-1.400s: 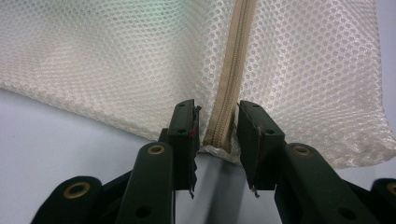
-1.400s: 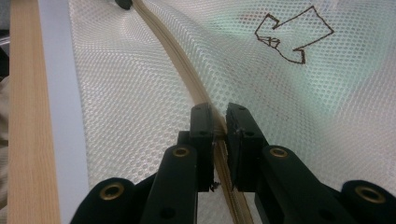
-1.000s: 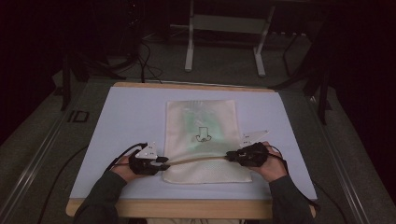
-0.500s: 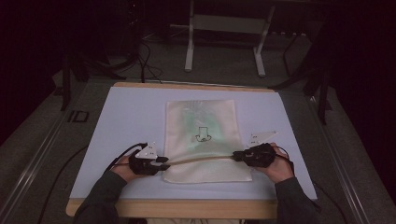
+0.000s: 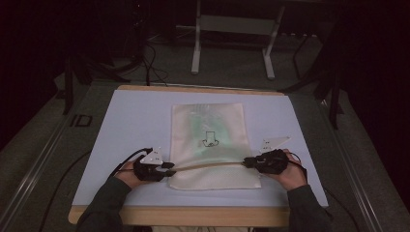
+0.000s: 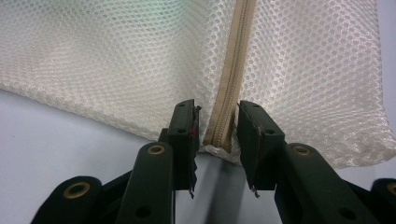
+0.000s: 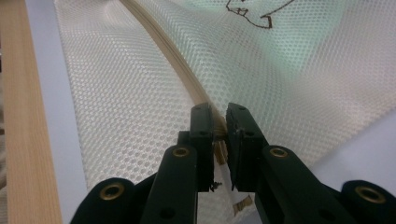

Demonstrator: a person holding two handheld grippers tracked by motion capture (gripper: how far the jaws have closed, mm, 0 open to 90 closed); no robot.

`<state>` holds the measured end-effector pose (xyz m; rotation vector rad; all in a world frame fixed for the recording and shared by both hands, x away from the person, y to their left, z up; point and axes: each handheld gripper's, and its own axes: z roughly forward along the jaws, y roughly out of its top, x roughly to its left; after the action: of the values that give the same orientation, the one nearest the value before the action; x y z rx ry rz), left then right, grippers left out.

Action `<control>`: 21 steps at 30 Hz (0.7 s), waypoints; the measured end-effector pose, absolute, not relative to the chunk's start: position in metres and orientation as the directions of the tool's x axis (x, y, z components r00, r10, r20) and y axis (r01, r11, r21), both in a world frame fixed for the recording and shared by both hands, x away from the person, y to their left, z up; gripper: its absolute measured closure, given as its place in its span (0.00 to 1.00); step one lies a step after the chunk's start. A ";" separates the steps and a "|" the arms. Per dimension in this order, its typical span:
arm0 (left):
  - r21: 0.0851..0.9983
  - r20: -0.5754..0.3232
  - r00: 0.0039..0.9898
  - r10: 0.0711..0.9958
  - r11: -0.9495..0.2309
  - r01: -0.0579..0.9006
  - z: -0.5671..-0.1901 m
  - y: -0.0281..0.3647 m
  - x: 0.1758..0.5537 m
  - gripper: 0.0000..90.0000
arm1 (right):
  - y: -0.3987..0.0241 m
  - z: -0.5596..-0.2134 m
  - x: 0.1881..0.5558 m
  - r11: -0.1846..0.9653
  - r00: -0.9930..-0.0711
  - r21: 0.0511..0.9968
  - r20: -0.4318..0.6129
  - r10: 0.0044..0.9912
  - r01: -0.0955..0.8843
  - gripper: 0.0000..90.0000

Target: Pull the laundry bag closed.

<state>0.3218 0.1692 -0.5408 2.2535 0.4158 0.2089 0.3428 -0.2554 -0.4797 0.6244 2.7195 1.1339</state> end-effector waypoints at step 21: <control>0.757 0.014 0.932 0.362 -0.613 0.227 -0.541 0.169 0.322 0.74 | -0.270 -0.486 0.340 0.620 -0.893 0.699 0.060 0.445 0.356 0.91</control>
<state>0.3219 0.1692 -0.5407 2.2538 0.4153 0.2085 0.3404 -0.2697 -0.4863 0.6749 2.7190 1.1335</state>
